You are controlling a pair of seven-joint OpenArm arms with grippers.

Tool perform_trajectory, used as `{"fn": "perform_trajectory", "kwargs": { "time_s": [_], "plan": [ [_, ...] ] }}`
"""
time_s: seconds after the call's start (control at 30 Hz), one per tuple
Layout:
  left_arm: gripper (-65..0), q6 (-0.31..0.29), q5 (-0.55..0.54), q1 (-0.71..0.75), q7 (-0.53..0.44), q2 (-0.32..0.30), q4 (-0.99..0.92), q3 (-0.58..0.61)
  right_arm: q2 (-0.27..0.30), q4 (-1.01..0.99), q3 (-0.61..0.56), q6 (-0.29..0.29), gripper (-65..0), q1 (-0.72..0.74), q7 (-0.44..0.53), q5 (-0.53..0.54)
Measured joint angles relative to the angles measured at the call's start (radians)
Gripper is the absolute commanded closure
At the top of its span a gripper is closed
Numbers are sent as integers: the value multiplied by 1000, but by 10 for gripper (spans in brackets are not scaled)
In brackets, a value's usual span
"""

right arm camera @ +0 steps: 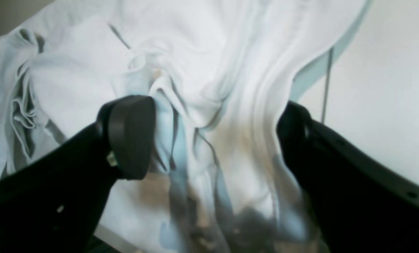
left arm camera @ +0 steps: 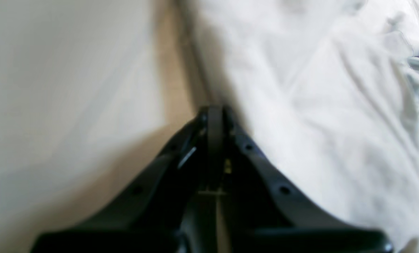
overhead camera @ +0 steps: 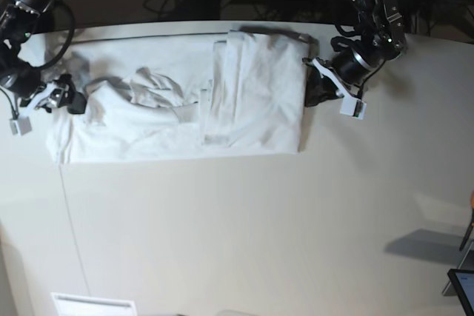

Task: Fold the T-shirt properly
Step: 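Grasp the folded bundle's sides with both grippers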

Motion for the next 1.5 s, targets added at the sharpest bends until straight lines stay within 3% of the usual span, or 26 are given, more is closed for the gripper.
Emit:
{"fn": "perform_trajectory", "kwargs": {
  "time_s": [0.37,0.43,0.77,0.9,1.27,1.5],
  "plan": [
    [0,0,10,-21,11,20,-5,1,-10,24,-3,0,-479,-10,-8,7],
    [0,3,10,-23,14,31,-5,-1,-10,28,-3,0,-454,-14,-10,7],
    [0,76,8,-40,-3,36,-7,109,-10,22,-3,-9,0,-22,-38,-26],
    [0,78,10,-51,-1,36,-9,155,-3,23,-4,-9,-6,-21,-39,-27],
    [0,109,21,-93,30,41,-13,178,143,19,-7,-9,-4,14,-72,-69],
    [0,114,23,-113,33,58,-27,191,150,217,-11,-11,-4,11,-88,-73]
  ]
}}
